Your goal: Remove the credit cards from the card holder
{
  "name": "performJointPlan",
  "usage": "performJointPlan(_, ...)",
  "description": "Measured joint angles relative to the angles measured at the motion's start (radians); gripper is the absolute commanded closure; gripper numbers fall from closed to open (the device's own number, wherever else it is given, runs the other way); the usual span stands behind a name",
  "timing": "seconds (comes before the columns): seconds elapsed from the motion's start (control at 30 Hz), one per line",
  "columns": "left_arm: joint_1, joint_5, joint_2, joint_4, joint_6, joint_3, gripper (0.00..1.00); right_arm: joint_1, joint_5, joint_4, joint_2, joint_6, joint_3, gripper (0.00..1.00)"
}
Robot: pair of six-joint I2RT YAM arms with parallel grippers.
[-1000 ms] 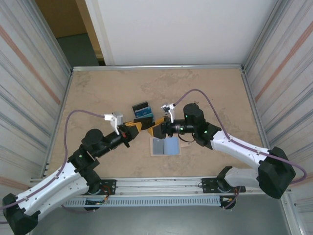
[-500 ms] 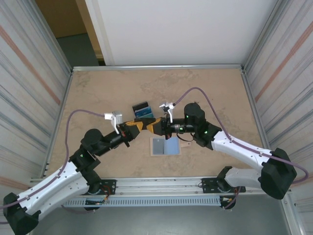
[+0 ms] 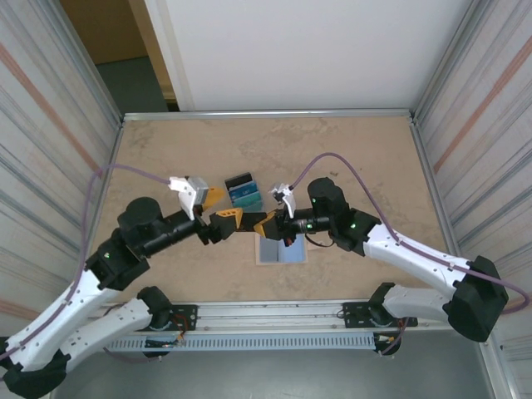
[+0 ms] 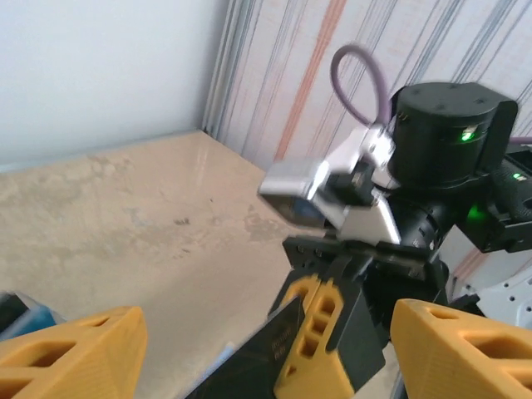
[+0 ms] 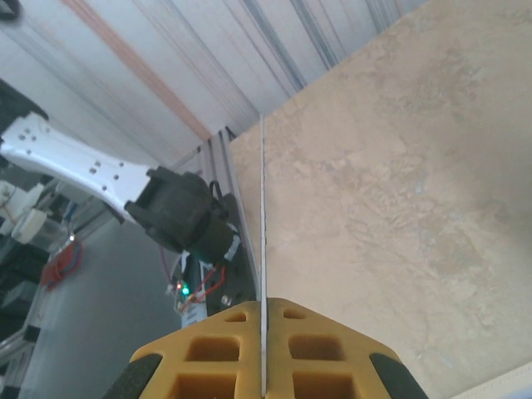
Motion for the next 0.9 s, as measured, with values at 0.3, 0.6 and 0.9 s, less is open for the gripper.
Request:
performJointPlan(0.3,0.000,0.132,0.286,-0.315,0.260,0.206,0.27,0.014,-0.011,-0.076,-0.004,-0.056,0.021,1.00)
performJointPlan(0.6,0.063,0.233,0.343,-0.410,0.352,0.207,0.37,0.015,-0.011,-0.108,-0.022,-0.068,0.022,1.00)
performJointPlan(0.9,0.093,0.351,0.375,-0.410,0.385,0.205,0.60,0.016,-0.011,-0.120,-0.032,-0.085,0.022,1.00)
